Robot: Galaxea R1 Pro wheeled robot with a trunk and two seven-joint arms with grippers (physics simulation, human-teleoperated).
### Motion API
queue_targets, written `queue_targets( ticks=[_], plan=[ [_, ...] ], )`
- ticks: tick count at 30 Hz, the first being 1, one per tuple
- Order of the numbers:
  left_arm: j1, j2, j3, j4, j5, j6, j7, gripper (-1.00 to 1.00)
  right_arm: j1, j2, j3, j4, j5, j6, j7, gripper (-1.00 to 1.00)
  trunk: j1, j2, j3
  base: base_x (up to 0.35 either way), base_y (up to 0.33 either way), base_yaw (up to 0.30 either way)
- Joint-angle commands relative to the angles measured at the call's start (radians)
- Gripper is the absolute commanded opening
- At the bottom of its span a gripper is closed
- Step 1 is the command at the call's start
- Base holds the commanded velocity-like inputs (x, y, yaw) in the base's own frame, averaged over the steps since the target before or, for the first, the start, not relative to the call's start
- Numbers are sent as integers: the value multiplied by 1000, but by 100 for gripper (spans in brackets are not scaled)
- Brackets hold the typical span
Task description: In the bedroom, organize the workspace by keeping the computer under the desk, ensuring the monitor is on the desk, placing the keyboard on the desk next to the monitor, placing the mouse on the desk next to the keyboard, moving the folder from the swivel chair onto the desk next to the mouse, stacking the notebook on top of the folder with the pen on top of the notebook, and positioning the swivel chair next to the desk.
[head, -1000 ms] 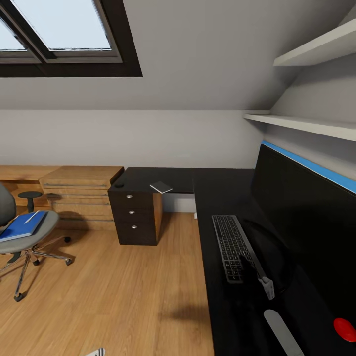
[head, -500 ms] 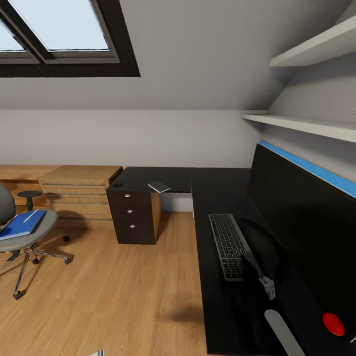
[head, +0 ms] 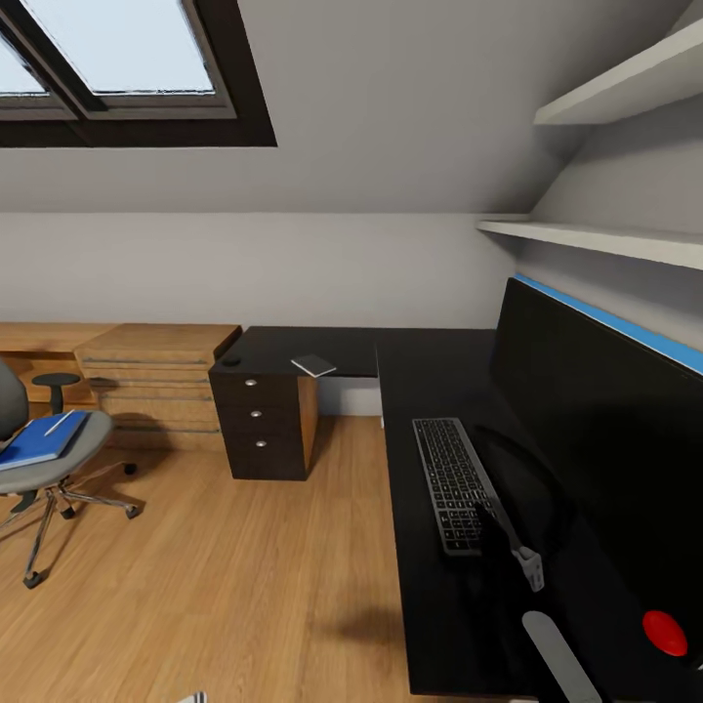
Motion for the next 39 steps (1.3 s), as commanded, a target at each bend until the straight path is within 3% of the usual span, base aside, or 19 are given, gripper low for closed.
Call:
queue_targets(
  ticks=[1,11,26,39],
  plan=[
    [0,1,-5,-2,8,2,9,100,0,0,1,0,-11,-2,4,100,4,-8,-4,0,0,0],
    [0,2,-5,-2,8,2,9,100,-1,0,1,0,-11,-1,3,100,42,-78,-35,0,0,0],
    [0,4,-8,-2,9,2,6,100,0,1,1,0,-11,-2,-3,100,42,-78,-35,-11,0,0],
    [0,5,-6,-1,11,2,6,100,0,1,1,2,-11,-2,-3,100,42,-78,-35,-299,0,0]
  ],
)
